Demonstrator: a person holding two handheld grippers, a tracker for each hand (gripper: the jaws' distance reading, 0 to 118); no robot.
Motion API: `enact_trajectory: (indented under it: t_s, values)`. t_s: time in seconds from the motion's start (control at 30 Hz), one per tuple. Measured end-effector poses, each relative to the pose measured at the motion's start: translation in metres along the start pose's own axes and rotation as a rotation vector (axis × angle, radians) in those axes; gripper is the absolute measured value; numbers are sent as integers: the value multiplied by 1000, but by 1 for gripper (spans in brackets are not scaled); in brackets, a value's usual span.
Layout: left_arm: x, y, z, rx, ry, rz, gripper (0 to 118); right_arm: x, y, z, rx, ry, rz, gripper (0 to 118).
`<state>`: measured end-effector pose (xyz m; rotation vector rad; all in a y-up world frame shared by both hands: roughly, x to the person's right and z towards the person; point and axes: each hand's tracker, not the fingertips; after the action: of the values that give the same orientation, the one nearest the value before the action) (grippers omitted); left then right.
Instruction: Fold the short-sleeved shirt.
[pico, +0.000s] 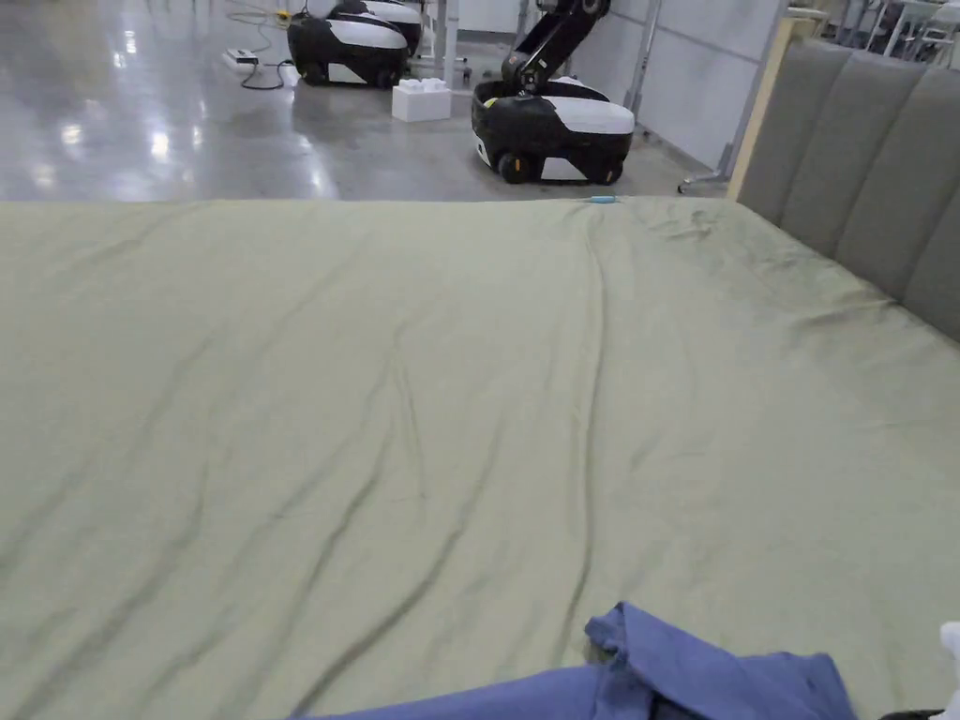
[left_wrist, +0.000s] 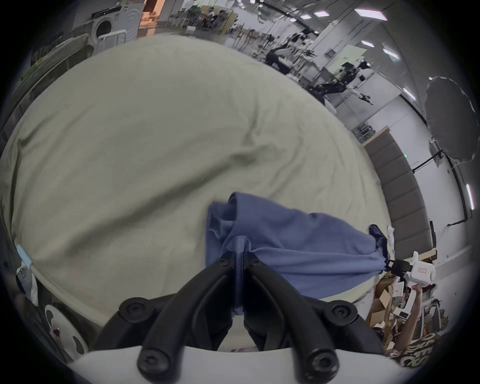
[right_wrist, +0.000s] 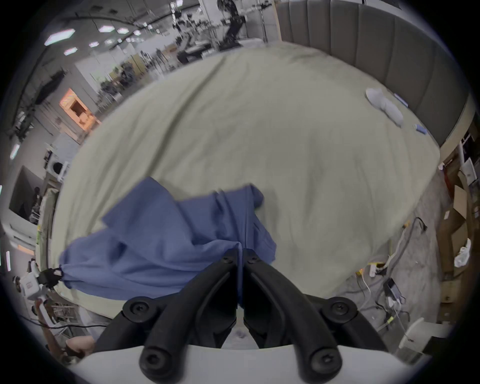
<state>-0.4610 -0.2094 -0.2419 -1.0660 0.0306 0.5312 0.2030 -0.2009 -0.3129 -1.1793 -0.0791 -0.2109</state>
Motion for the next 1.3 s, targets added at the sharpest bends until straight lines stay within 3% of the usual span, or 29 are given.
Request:
enact_trajectory:
  t_s: [0.07, 0.27, 0.33, 0.37, 0.4, 0.47, 0.5, 0.53, 0.57, 0.6, 0.7, 0.83, 0.97, 1.0, 1.03, 1.1, 1.23, 1.3]
  values:
    - [1, -3, -13, -42, 61, -42, 6, -6, -6, -15, -28, -26, 28, 4]
    - [3, -11, -18, 53, -2, -19, 11, -6, -4, -16, 37, -44, 69, 10]
    - [-3, -19, -2, 104, -142, 67, 47, 7, -4, 1, 66, 25, -35, 27]
    - [-5, -23, 8, 127, -189, 119, 72, 13, -5, 13, 88, 68, -104, 41]
    - [-5, -26, 22, 148, -222, 148, 93, 17, -10, 32, 130, 115, -162, 62]
    - [-2, -34, 49, 229, -239, 129, 94, 19, -18, 63, 252, 200, -175, 71]
    - [-1, -36, 61, 252, -212, 115, 92, 16, -22, 75, 303, 226, -162, 70]
    - [0, -40, 72, 279, -182, 104, 81, 14, -26, 86, 322, 240, -147, 69]
    - [1, -44, 77, 296, -166, 100, 50, 9, -28, 91, 315, 238, -136, 51]
    - [1, -46, 79, 292, -166, 113, 0, 2, -31, 96, 310, 234, -95, 2]
    - [-12, -51, 71, 259, -186, 212, 0, -39, -33, 90, 254, 218, 66, 2]
    - [-37, -45, 48, 245, -269, 287, 0, -61, -36, 79, 218, 368, 84, 2]
    - [-72, -28, 20, 166, -386, 309, 0, -76, -32, 81, 199, 369, 95, 2]
    - [-82, -25, 12, 130, -456, 293, 8, -81, -31, 83, 195, 348, 112, 2]
    - [-93, -21, 4, 97, -526, 286, 30, -87, -31, 85, 195, 323, 124, 2]
    - [-104, -19, -15, 12, -635, 296, 98, -91, -35, 89, 190, 301, 138, 2]
    - [-120, -9, -43, -27, -811, 439, 101, -105, -40, 97, 175, 299, 155, 2]
    - [-115, 1, -52, -61, -847, 426, 100, -116, -41, 100, 166, 299, 179, 2]
